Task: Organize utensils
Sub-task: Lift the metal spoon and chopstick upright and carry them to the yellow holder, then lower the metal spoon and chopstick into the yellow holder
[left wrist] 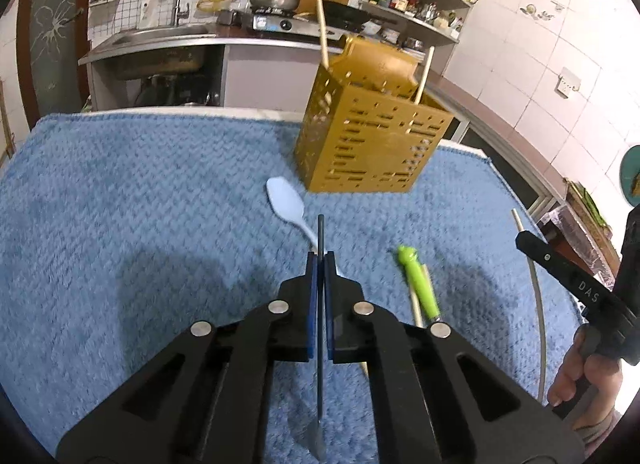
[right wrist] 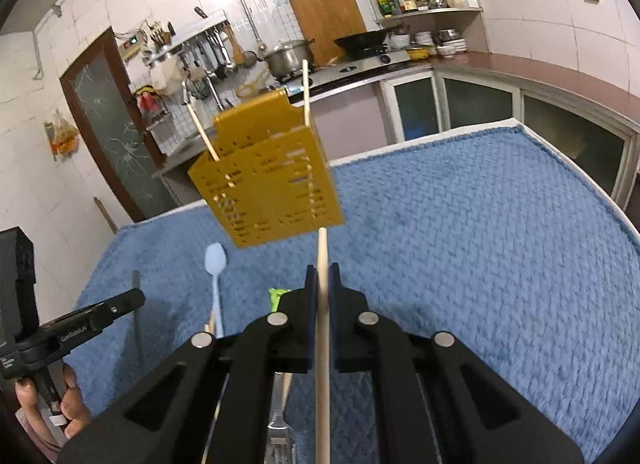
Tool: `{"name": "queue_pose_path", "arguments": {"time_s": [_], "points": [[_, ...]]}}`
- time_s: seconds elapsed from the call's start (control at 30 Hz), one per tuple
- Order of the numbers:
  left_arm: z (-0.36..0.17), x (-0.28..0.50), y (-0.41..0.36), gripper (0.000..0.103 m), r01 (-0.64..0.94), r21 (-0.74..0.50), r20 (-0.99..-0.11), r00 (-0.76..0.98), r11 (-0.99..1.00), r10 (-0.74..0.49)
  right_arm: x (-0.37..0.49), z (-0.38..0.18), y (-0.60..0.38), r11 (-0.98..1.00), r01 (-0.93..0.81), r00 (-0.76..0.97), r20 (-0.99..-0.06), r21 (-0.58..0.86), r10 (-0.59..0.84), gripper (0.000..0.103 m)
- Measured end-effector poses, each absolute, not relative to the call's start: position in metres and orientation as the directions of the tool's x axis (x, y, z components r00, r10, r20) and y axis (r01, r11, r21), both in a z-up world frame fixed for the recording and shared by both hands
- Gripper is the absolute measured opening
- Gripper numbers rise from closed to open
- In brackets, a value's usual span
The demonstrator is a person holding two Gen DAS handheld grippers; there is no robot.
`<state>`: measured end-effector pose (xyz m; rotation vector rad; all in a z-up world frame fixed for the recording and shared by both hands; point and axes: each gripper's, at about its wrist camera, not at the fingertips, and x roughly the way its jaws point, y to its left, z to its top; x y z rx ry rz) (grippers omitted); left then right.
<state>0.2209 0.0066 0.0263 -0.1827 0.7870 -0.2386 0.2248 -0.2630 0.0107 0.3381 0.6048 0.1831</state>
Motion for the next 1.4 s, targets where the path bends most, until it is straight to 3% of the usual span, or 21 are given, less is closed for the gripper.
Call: {"name": "queue_pose_path", "arguments": {"time_s": [0.6, 0.87, 1.13, 1.4], "points": [[0.042, 0.233, 0.003, 0.002, 0.177, -0.246, -0.660, 0.689, 0.953, -0.299, 0.244, 0.015, -0.264, 0.935, -0.079, 0.804, -0.533, 0.345, 0.265, 0.006], [0.064, 0.241, -0.001, 0.002, 0.205, -0.241, -0.628, 0.712, 0.949, -0.313, 0.256, 0.035, -0.265, 0.944, -0.074, 0.842, -0.488, 0.321, 0.232, 0.006], [0.105, 0.267, -0.012, 0.002, 0.240, -0.229, -0.577, 0.747, 0.943, -0.330, 0.288, 0.083, -0.267, 0.941, -0.109, 0.890, -0.390, 0.322, 0.236, 0.006], [0.161, 0.305, -0.027, 0.002, 0.244, -0.177, -0.475, 0.827, 0.954, -0.300, 0.329, 0.143, -0.262, 0.950, -0.145, 0.950, -0.229, 0.276, 0.211, 0.006]]}}
